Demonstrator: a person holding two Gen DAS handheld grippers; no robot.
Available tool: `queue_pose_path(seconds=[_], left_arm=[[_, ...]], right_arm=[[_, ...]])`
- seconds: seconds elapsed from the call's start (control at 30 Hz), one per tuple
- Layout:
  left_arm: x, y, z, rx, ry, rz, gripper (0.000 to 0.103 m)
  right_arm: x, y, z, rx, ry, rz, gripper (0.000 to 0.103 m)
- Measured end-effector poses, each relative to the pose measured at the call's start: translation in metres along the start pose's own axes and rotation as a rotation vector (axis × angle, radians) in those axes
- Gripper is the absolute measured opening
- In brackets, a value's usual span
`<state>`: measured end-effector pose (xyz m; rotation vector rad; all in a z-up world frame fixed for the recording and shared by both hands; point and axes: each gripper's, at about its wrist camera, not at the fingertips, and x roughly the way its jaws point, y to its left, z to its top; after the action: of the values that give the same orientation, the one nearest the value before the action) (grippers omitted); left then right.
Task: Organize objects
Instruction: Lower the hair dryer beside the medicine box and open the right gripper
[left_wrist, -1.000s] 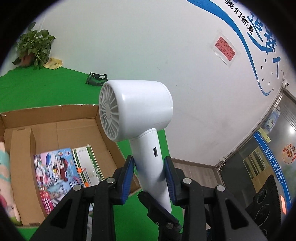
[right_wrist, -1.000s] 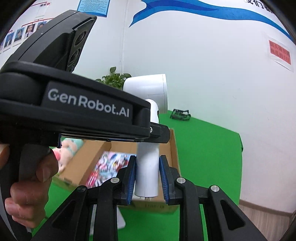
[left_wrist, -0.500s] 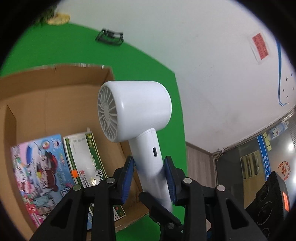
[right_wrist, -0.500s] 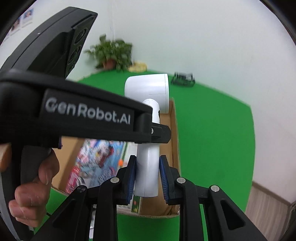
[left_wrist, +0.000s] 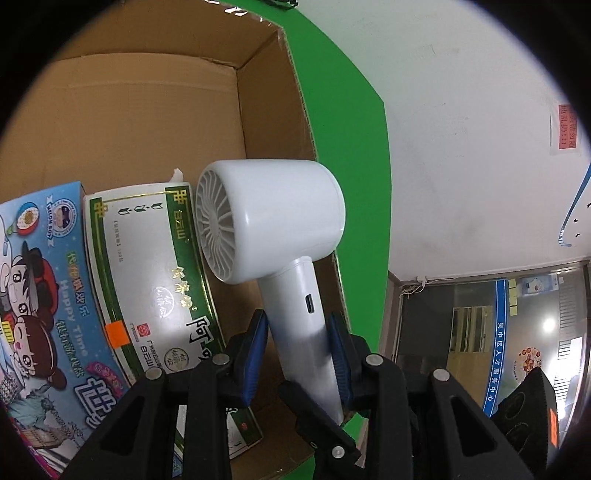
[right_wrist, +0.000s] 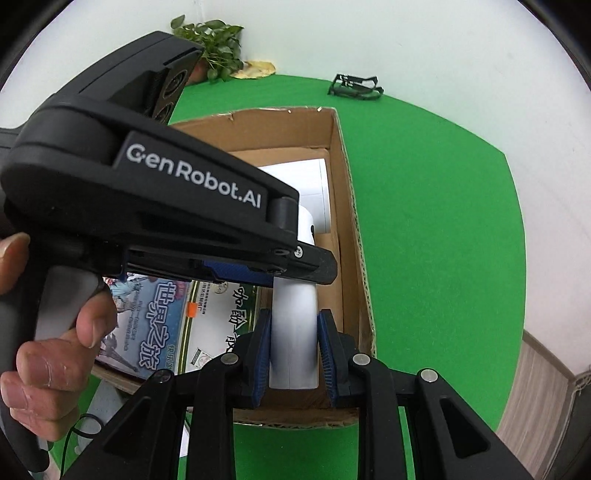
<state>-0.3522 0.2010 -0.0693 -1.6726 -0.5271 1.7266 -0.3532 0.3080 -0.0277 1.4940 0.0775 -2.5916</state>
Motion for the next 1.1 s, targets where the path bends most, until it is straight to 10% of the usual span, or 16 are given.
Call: queue_pose_path(seconds=[0.67,1.1], left_arm=[[0.020,0.001,-0.005,-0.082,0.076,0.012,0.044],[-0.063,-0.013,-0.045,0.000,-0.066,0.083,0.048]], right_arm=[[0.049,-0.011,0.051,0.060,0.125,0.013,0.023],[0.068,-0.006,0.089,0.045,0.133,-0.008,0.023]])
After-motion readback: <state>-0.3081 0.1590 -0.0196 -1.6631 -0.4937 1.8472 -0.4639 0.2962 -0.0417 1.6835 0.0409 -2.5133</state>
